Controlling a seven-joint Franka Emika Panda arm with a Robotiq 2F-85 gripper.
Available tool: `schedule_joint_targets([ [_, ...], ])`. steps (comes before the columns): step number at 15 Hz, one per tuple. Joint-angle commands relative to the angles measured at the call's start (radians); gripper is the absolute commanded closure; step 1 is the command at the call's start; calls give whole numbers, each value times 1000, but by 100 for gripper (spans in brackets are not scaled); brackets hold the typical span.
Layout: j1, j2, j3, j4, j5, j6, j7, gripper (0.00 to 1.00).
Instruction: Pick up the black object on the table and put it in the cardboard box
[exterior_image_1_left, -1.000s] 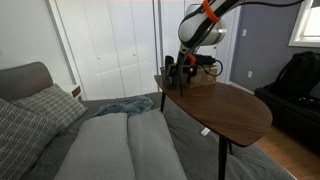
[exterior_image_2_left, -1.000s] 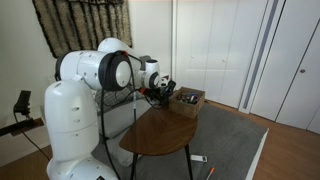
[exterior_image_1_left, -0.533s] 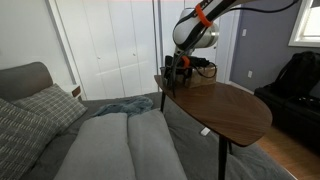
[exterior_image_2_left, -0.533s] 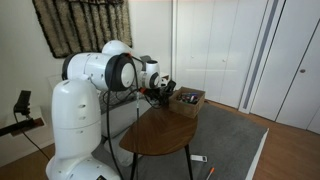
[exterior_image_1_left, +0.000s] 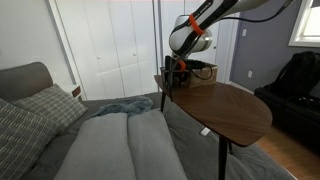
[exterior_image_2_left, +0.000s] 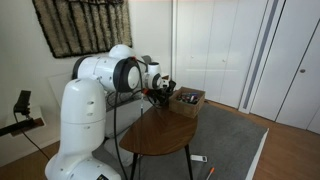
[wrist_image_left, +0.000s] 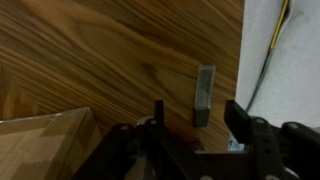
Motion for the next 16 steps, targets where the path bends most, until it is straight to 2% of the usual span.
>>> schedule_joint_targets([
  [1,49,49,-33,86,-67,-71,59,51],
  [2,54,57,-33,100,-74,-83,58,53],
  [6,72,87,-34,140,-85,-117,61,48],
  [8,78,97,-37,153,-86,-131,64,49],
  [10,81,108,-41,162,-86,-141,67,63],
  [11,80,115,-41,166,-84,-136,66,74],
  [13,76,127,-39,171,-73,-125,56,85],
  [14,76,128,-40,170,-72,-122,57,99],
  [16,78,112,-40,159,-74,-109,61,96],
])
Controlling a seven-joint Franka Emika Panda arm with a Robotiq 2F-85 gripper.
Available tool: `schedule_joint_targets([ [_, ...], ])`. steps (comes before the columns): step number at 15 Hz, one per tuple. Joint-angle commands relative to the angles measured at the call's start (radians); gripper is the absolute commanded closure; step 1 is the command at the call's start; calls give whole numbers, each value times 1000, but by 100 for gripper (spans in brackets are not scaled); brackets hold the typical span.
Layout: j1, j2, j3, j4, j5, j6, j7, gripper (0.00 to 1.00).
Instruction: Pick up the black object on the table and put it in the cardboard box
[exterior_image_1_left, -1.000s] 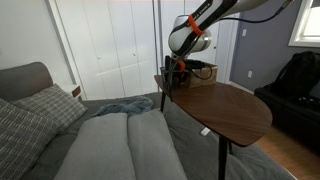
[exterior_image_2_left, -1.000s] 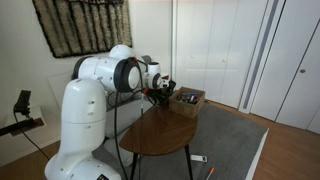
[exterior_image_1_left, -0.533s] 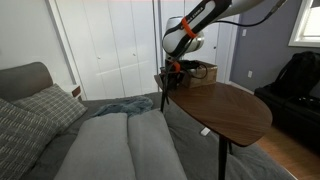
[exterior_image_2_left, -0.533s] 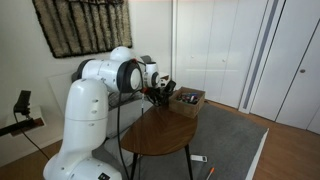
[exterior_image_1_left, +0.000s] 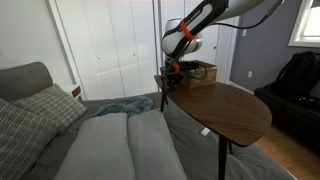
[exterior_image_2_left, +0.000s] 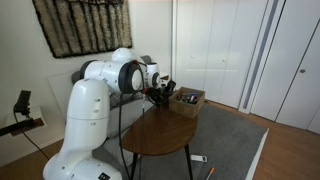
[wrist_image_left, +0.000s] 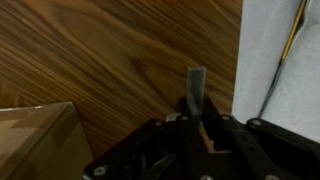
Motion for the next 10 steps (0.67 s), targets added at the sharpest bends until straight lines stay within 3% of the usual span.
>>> schedule_joint_targets([
  [1,21,-1,-11,17,-11,16,25,96],
  [4,11,-70,25,-24,37,80,-32,96],
  [7,-37,-163,78,-103,172,17,-152,96],
  [10,-29,-324,32,-223,120,-29,-62,96],
])
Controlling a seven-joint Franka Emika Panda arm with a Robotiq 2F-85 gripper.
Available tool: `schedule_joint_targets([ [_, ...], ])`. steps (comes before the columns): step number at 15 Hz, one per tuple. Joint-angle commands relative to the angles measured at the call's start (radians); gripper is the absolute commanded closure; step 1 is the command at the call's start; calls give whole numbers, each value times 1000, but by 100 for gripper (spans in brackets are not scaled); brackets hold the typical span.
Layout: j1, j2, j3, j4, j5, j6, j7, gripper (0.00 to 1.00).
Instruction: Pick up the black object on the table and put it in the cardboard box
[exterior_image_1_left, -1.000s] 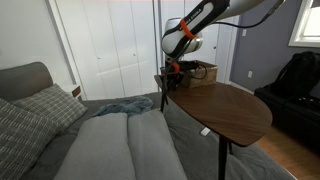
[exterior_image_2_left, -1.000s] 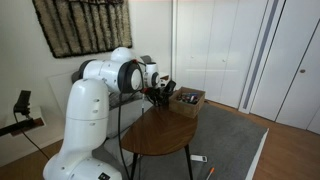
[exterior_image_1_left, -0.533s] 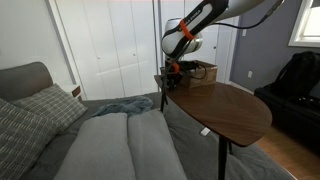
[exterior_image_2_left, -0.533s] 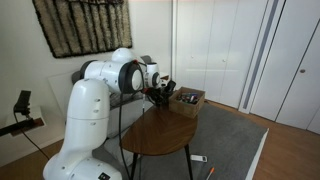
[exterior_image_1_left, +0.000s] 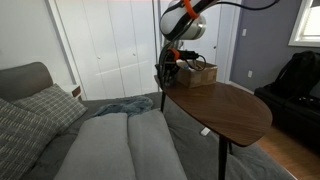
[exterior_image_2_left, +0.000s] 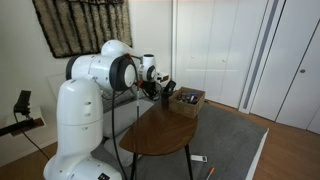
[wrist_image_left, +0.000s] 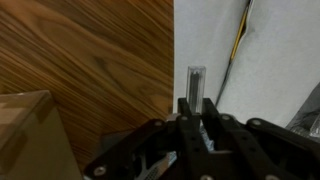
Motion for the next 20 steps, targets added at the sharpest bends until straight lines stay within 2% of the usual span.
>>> schedule_joint_targets([
  [1,-10,-232,-39,-194,-72,21,112,96],
  [4,-59,-379,-56,-279,-161,52,204,96],
  [6,-115,-418,-61,-305,-219,92,255,96],
  [9,-216,-361,-67,-297,-323,211,360,96],
  [11,-270,-285,-72,-260,-434,303,475,96],
  [13,-288,-199,-91,-197,-548,365,570,96],
  [15,-285,-122,-99,-131,-603,380,630,96],
  [16,-276,-95,-99,-108,-586,374,629,57],
  [17,-270,-71,-94,-86,-565,355,617,56],
  [19,-261,-58,-78,-74,-539,355,601,44],
  [20,-205,-78,-125,-93,-514,373,584,36],
])
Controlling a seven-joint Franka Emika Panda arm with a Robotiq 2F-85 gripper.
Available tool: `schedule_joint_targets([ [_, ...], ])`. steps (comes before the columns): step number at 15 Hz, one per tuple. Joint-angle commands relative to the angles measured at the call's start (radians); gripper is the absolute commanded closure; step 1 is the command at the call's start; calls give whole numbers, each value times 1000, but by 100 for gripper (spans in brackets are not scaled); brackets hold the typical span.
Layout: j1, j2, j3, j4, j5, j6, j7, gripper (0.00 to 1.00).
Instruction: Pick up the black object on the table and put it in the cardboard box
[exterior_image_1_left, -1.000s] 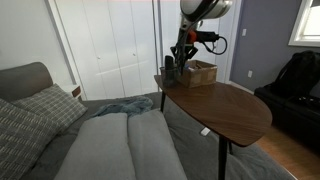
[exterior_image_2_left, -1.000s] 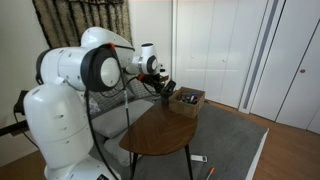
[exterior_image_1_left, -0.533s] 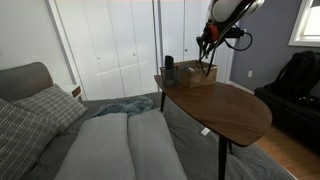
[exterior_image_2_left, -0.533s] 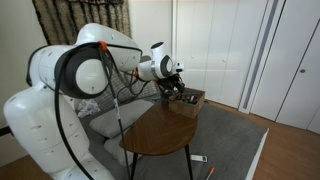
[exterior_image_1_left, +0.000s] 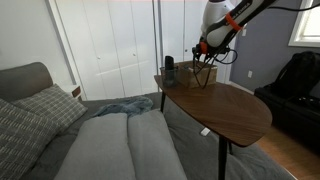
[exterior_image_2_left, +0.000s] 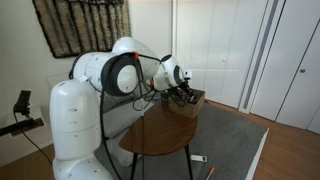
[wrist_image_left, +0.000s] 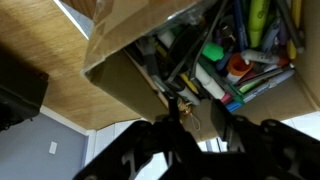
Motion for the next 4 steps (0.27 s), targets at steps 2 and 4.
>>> schedule_joint_targets([
  [2,33,-69,17,-56,14,98,-2,23],
  [4,36,-6,10,7,6,40,1,34],
])
